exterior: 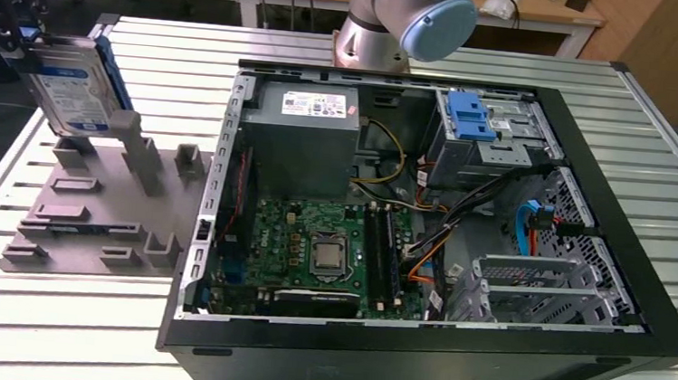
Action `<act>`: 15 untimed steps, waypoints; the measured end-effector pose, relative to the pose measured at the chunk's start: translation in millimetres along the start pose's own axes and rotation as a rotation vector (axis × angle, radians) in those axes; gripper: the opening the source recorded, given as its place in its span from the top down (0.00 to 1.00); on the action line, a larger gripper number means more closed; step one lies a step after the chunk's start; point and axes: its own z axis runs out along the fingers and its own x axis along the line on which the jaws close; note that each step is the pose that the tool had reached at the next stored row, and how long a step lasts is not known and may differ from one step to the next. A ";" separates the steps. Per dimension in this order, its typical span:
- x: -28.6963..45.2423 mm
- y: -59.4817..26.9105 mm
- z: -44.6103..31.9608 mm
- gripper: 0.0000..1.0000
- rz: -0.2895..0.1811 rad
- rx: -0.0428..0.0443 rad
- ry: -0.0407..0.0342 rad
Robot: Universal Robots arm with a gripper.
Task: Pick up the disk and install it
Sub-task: 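Pick up the disk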
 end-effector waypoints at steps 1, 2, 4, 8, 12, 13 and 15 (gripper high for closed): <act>0.0 0.0 -0.2 0.64 0.000 0.0000 0.0000; 0.0 0.0 -0.5 0.64 0.000 -0.0001 0.0000; 0.0 0.0 -1.0 0.64 0.000 0.0000 0.0000; 0.0 0.0 -1.8 0.64 0.000 -0.0001 0.0001; 0.0 0.1 -3.3 0.64 0.000 -0.0001 0.0001; 0.0 0.0 -3.5 0.64 0.000 0.0000 0.0000; 0.0 0.0 -4.1 0.64 0.000 0.0001 0.0000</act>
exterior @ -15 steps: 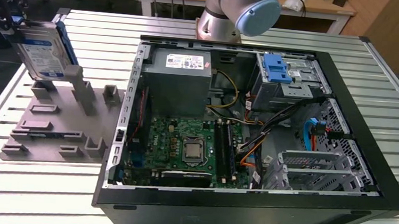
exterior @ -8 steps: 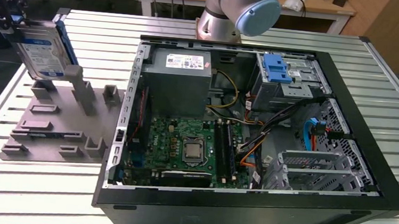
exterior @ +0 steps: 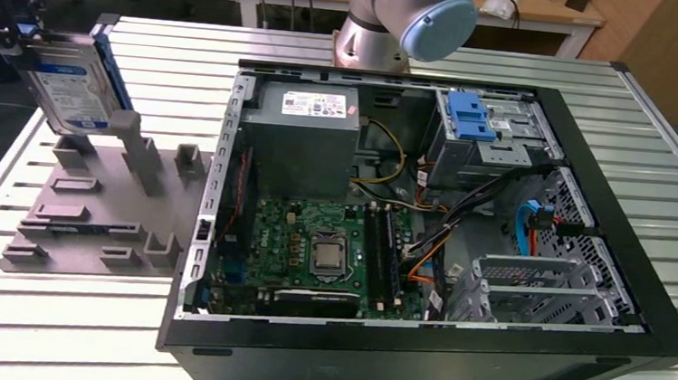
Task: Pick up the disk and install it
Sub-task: 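Pick up the disk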
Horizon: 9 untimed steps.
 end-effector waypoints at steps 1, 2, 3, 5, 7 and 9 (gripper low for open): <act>0.0 0.0 -0.2 0.64 0.000 0.0000 0.0000; 0.0 0.0 -0.5 0.64 0.000 -0.0001 0.0001; 0.0 0.0 -0.8 0.64 0.000 -0.0002 0.0001; 0.0 0.0 -1.3 0.64 0.000 -0.0001 0.0000; 0.0 0.0 -1.8 0.64 0.000 -0.0002 0.0000; 0.0 0.1 -2.3 0.64 0.000 -0.0001 0.0000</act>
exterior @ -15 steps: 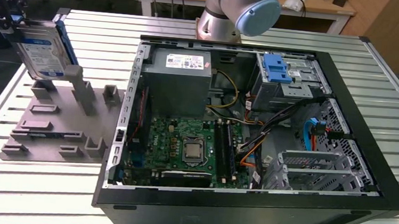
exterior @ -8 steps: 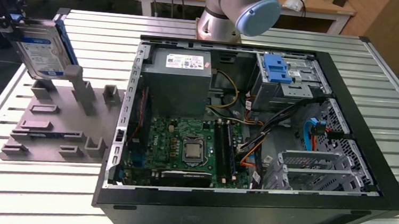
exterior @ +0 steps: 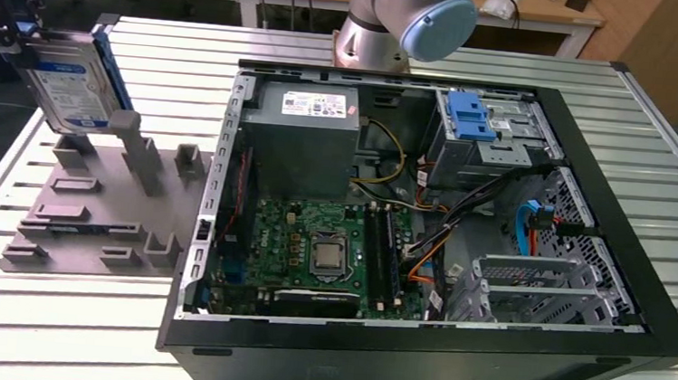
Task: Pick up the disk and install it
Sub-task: 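Pick up the disk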
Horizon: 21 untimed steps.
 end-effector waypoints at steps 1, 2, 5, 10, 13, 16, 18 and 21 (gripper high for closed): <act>0.0 0.0 -0.2 0.64 0.000 0.0001 0.0000; 0.0 0.0 -0.3 0.64 0.000 0.0001 0.0000; 0.0 0.0 -1.2 0.64 0.000 0.0000 0.0000; 0.0 0.0 -2.6 0.64 0.000 0.0000 0.0000; 0.0 0.0 -3.3 0.64 0.000 0.0000 0.0000; 0.0 0.0 -4.1 0.64 0.000 0.0000 0.0000; 0.0 0.1 -4.6 0.64 0.000 0.0000 0.0000; 0.0 0.1 -5.2 0.64 0.000 0.0000 0.0000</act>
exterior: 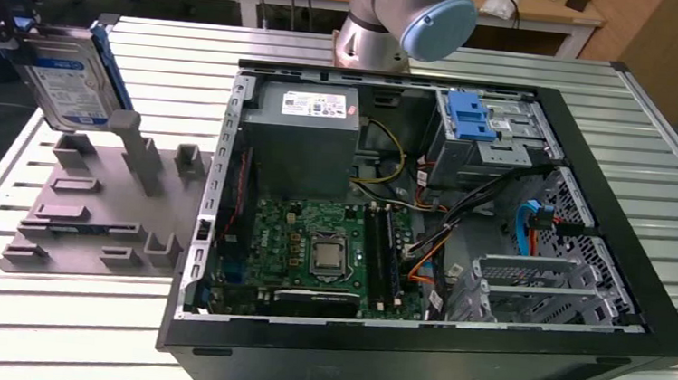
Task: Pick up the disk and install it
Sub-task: 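Pick up the disk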
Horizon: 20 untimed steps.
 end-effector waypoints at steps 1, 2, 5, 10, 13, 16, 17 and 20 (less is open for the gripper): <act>0.0 0.0 -0.2 0.64 0.000 0.0000 0.0000; 0.0 0.0 -0.3 0.64 0.000 0.0001 0.0000; 0.0 0.0 -0.9 0.64 0.000 0.0000 0.0000; -0.1 0.0 -1.9 0.64 0.000 0.0001 0.0000; -0.1 0.0 -2.5 0.64 0.000 0.0000 0.0000; -0.1 0.0 -3.0 0.64 0.000 0.0001 0.0000; -0.1 0.0 -3.2 0.64 0.000 0.0000 0.0000; -0.1 0.1 -5.2 0.64 0.000 0.0001 0.0000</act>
